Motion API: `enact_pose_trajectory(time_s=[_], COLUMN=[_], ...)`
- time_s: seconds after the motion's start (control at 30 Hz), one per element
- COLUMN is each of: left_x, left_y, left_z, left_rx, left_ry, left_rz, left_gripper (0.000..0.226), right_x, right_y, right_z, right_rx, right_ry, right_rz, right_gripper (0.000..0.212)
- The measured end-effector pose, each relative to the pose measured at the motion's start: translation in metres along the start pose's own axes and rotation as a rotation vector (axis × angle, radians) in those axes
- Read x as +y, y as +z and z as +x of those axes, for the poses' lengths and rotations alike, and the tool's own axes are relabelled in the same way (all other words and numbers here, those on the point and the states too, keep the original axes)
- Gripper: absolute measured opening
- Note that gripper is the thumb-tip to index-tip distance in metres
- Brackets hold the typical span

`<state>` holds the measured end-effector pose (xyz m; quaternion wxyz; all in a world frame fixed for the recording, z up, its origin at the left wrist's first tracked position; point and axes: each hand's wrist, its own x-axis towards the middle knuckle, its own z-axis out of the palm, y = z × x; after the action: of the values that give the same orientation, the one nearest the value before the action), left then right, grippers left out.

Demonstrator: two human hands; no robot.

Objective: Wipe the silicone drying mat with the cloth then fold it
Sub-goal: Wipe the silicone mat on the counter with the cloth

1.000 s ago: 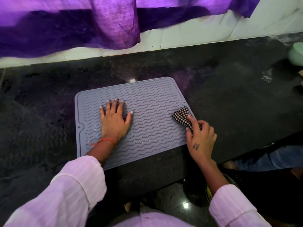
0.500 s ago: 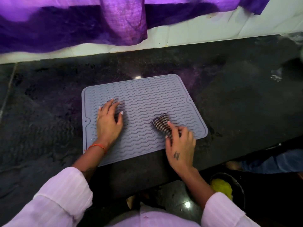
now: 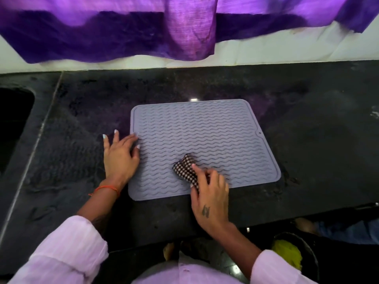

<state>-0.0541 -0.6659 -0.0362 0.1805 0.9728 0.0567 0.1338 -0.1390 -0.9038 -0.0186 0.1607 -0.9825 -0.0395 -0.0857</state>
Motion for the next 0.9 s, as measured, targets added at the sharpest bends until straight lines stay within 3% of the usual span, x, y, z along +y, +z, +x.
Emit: enact_pose_trajectory(time_s=[0.17, 0.3, 0.47, 0.73, 0.9], left_x=[-0.005, -0.007, -0.011, -0.028, -0.03], left_y=[-0.003, -0.006, -0.006, 0.001, -0.002], left_z=[0.0, 0.001, 0.001, 0.013, 0.015], left_rx=[-0.027, -0.044, -0.065, -0.163, -0.188], left_ry=[0.002, 0.0, -0.001, -0.133, -0.172], left_rz=[-0.013, -0.046, -0.071, -0.174, -0.227], left_gripper=[0.035, 0.047, 0.057, 0.082, 0.083], right_x=[-0.017, -0.041, -0.049, -0.05, -0.047], right_y=[0.004, 0.01, 0.01, 0.012, 0.019], right_z=[-0.001, -0.01, -0.007, 0.003, 0.015], right_rx=[-0.01, -0.1, -0.123, -0.19, -0.241], right_ry=[-0.057, -0.252, -0.356, -0.672, -0.836], right_rz=[0.023, 0.024, 0.091, 0.15, 0.149], right_gripper=[0.052, 0.054, 0.049, 0.044, 0.044])
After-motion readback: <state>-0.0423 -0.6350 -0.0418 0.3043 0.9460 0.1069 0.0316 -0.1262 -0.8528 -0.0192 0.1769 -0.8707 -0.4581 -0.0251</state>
